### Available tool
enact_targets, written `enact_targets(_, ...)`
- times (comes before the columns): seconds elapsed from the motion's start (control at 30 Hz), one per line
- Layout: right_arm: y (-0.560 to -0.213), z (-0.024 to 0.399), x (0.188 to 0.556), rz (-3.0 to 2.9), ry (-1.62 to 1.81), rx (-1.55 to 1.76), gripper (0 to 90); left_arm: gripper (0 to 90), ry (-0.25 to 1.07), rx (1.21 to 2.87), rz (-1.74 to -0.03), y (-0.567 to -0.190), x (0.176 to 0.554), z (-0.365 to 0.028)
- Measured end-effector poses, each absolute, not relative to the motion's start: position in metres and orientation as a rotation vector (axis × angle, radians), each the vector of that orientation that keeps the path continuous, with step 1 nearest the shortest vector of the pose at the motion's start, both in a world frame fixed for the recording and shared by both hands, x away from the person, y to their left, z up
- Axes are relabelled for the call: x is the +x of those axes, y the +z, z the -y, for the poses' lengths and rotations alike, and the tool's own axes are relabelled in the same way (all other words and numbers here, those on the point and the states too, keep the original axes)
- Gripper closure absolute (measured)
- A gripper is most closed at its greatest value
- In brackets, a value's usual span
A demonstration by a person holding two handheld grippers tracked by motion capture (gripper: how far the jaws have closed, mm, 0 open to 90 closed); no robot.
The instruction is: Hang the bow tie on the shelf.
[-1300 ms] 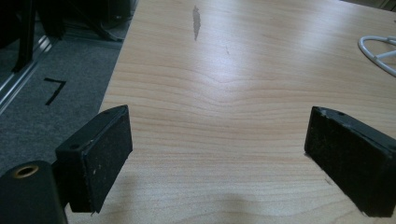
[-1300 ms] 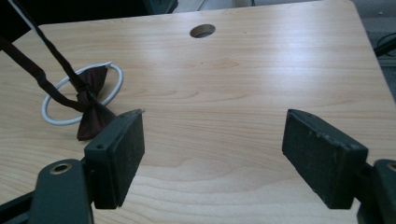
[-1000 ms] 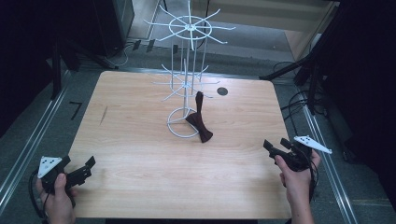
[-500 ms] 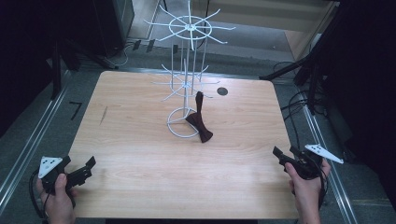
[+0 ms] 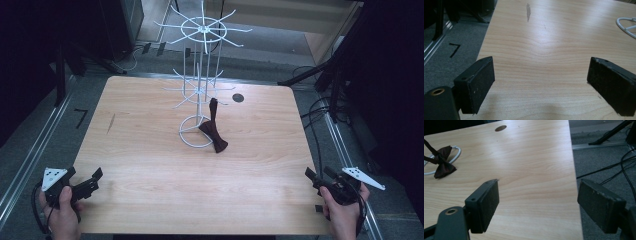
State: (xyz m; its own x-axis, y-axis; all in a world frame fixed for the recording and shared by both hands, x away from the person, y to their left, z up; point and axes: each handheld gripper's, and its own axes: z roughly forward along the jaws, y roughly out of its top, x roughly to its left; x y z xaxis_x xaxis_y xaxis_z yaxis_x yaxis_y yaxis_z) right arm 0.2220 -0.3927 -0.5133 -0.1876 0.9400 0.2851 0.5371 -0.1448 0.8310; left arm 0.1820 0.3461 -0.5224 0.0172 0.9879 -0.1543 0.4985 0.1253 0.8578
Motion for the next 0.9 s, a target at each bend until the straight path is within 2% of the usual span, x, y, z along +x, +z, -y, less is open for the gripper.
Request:
enact_targets(0.33,-0.528,0.412,0.205,-1.679,1.273,1.679,15.2,8.3,0.761,1.494,-1.595,-0.522,0.183,-0.346)
enact_targets(0.6,-0.554,0.409,0.201,-1.646,1.229,1.761,17.7,8.3,0.755,1.503,-1.597,-0.523,0.184,-0.346)
enact_targets(0.9,-0.553,0.399,0.204,-1.672,1.175,1.723,18.7,8.3,0.766,1.511,-1.597,-0.522,0.183,-0.344)
